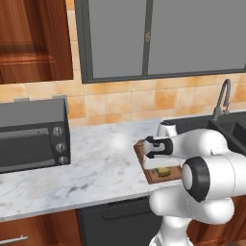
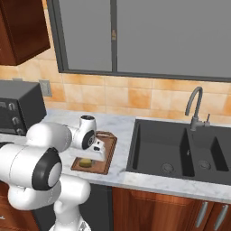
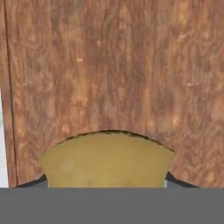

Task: Pick up the sponge from the counter and clean the cutting board by briefly scrubbing or pressing down on the cutting board. Once finished, release the sponge.

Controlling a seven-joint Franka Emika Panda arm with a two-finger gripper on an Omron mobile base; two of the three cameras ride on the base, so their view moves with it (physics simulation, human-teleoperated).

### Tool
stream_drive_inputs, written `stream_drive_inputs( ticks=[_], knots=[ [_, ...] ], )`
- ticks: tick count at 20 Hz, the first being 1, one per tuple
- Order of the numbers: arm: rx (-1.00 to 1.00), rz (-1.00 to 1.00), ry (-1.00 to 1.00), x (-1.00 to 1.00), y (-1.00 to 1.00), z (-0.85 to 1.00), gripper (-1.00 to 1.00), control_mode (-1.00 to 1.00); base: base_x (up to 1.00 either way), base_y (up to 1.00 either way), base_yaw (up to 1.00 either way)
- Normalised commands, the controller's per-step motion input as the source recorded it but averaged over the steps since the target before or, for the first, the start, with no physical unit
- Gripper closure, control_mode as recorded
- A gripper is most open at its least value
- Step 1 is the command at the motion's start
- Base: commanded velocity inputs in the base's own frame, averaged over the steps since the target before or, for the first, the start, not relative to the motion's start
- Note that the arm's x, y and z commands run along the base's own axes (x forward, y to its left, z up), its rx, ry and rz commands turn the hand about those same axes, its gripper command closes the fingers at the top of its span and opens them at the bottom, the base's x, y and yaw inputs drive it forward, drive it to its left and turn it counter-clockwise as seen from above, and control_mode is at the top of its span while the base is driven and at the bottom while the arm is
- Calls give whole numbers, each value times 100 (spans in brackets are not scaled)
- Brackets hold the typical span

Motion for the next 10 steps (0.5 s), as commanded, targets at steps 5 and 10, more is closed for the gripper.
stream_drive_inputs(
  ticks=[5,10],
  knots=[
    [0,0,0,0,53,-17,100,-100,0,0,0],
    [3,0,0,0,17,-56,100,-100,0,0,0]
  ],
)
